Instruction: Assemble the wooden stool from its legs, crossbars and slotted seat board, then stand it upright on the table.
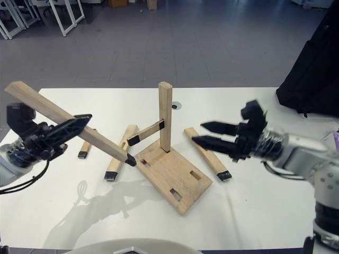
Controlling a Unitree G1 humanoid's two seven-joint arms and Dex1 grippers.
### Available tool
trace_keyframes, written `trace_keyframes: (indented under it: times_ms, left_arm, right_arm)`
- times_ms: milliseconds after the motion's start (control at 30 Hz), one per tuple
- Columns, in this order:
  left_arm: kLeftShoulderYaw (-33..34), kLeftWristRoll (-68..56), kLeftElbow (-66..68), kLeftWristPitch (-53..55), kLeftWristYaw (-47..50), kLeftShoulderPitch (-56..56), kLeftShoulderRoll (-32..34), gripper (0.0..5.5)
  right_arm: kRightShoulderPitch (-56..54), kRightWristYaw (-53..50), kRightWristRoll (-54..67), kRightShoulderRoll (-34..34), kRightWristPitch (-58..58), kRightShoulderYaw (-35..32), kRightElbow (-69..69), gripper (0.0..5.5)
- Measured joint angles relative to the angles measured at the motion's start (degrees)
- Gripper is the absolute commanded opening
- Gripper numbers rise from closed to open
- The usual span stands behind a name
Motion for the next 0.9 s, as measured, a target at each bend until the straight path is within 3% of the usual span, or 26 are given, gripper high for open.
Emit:
trace_keyframes:
  times_ms: [133,233,333,467,633,900]
  left_arm:
    - [-2.29,12.51,-2.69,-6.48,-1.33,3.44,-2.78,2.02]
    - [-8.87,23.31,-1.89,-14.01,-3.29,2.73,-7.96,2.02]
    - [-16.55,32.85,0.5,-19.84,-7.72,2.57,-11.05,2.02]
    - [-23.57,44.26,6.56,-27.89,-12.73,2.99,-13.77,2.02]
    - [-25.08,50.52,15.36,-36.1,-13.33,0.81,-18.34,2.02]
    - [-27.34,55.9,14.58,-37.54,-13.55,-1.1,-15.67,2.02]
  right_arm:
    - [9.21,-0.26,-12.82,1.64,-4.91,13.05,-6.49,4.01]
    - [10.34,-0.13,-24.22,1.35,-9.85,21.94,-6.71,4.01]
    - [10.25,0.15,-30.98,1.43,-13.2,26.7,-5.46,4.01]
    - [9.59,1.42,-34.51,1.71,-14.6,28.3,-4.56,4.01]
    - [8.41,3.2,-36.52,1.87,-15.12,29.12,-3.9,4.01]
    - [8.54,4.19,-38.4,2.01,-15.77,29.27,-3.46,4.01]
